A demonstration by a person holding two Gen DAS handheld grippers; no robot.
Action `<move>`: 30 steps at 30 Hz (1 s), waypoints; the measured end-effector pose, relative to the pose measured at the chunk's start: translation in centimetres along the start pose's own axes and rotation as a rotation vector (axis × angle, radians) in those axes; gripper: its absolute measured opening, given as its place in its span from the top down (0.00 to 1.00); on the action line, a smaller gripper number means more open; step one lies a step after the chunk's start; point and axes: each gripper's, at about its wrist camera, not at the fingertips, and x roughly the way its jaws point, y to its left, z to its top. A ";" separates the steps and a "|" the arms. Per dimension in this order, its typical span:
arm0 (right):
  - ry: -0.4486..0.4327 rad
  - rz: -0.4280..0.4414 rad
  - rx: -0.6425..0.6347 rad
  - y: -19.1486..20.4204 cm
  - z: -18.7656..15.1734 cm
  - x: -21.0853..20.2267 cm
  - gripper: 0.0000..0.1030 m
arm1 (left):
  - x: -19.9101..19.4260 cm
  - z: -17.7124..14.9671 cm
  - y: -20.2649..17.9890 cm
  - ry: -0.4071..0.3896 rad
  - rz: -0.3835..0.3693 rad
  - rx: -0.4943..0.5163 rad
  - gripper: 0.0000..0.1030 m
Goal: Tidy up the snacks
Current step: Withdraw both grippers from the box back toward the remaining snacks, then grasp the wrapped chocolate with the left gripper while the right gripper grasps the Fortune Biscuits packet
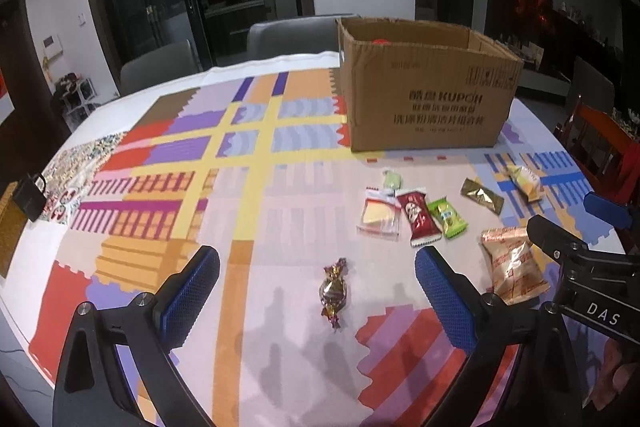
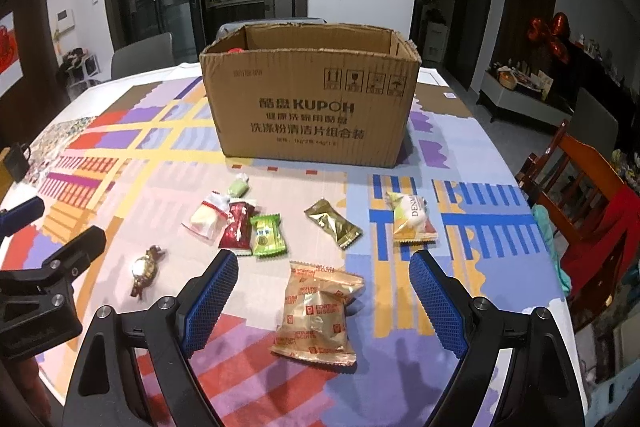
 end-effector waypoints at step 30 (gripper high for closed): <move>0.110 -0.040 -0.005 0.9 -3.2 5.6 0.14 | 7.1 -3.4 0.5 0.141 -0.032 0.001 0.31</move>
